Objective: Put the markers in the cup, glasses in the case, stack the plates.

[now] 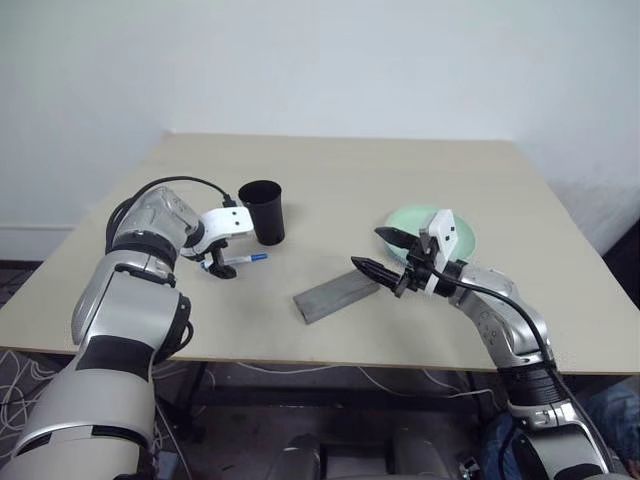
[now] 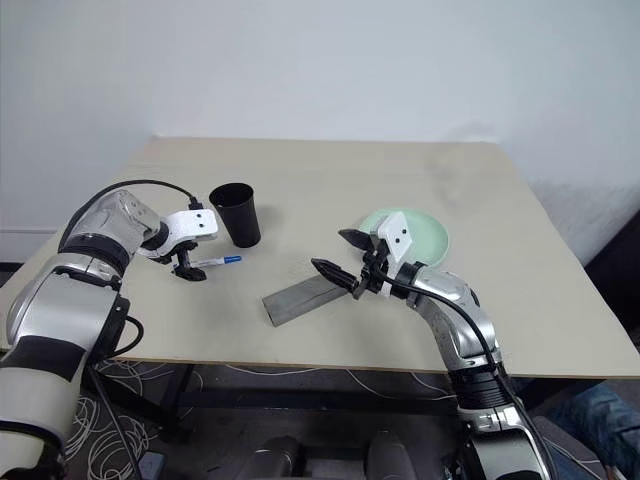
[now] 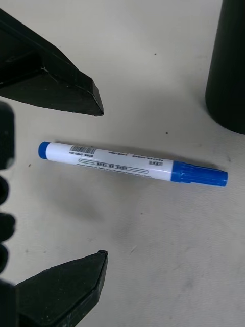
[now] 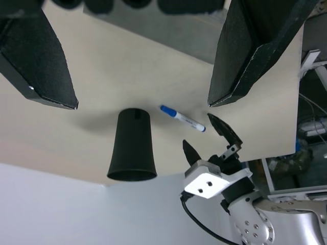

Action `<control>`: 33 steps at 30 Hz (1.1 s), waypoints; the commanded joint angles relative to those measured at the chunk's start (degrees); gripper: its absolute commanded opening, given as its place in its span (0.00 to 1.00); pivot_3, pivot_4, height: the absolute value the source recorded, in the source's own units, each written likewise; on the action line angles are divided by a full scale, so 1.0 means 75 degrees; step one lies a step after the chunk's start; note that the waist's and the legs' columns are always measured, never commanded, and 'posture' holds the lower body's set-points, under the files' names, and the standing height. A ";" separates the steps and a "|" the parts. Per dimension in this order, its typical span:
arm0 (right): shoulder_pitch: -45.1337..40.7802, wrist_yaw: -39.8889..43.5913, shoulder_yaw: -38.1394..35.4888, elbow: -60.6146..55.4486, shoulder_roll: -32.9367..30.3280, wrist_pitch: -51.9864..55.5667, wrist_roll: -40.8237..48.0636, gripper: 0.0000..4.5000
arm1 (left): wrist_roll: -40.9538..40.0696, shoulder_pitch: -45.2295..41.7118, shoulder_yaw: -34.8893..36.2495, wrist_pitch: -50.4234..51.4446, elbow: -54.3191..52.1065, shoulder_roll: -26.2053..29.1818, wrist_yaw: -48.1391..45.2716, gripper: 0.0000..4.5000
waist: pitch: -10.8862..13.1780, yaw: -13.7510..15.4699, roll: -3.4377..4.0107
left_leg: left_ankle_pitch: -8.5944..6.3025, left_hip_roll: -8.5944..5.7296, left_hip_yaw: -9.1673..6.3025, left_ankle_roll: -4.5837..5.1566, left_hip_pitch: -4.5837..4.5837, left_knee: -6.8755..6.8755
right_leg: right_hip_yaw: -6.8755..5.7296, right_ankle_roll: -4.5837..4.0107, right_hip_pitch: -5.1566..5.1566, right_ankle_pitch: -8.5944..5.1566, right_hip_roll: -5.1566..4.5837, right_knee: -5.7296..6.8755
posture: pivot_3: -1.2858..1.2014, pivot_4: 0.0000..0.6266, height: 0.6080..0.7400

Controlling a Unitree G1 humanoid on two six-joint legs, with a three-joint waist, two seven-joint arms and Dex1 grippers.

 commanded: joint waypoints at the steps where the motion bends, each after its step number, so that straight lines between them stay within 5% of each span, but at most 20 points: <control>1: -0.0070 -0.0066 -0.0120 -0.0404 -0.0048 0.0008 0.0097 0.98 | -0.0075 -0.0039 0.0183 -0.0022 -0.0068 -0.0029 0.0497 0.99 | 0.0000 0.0000 0.0000 | 0.0000 0.0000 0.0000 0.0000 0.0001 0.0000 | 0.0000 0.0000 0.0000 0.0000 0.0000 0.0000 | 0.52 0.00 1.00; 18: -0.0237 -0.0037 -0.0067 -0.0141 0.0004 -0.0033 0.0037 0.98 | 0.0438 -0.0213 0.0005 -0.0094 -0.0050 0.0111 0.2618 0.99 | 0.0000 0.0002 -0.0001 | 0.0000 0.0000 0.0000 0.0000 0.0002 0.0001 | 0.0000 0.0001 0.0002 0.0000 0.0000 0.0000 | 0.52 0.00 1.00; 25: -0.0252 -0.0077 -0.0046 -0.0090 0.0055 -0.0091 0.0002 0.98 | 0.0495 0.0114 0.0024 -0.0219 -0.0027 -0.0148 0.3273 0.55 | -0.0001 0.0002 -0.0001 | 0.0000 -0.0001 0.0000 0.0000 0.0003 0.0001 | -0.0001 0.0001 0.0003 0.0000 0.0000 0.0000 | 0.52 0.00 1.00; 33: -0.0151 -0.0157 -0.0048 -0.0141 0.0071 -0.0126 0.0000 0.98 | 0.0784 0.0453 -0.0238 -0.0341 0.0000 -0.0371 0.3477 0.55 | -0.0001 0.0001 -0.0002 | 0.0000 -0.0001 0.0001 0.0000 0.0003 0.0002 | -0.0001 0.0001 0.0003 0.0000 0.0000 0.0001 | 0.52 0.00 1.00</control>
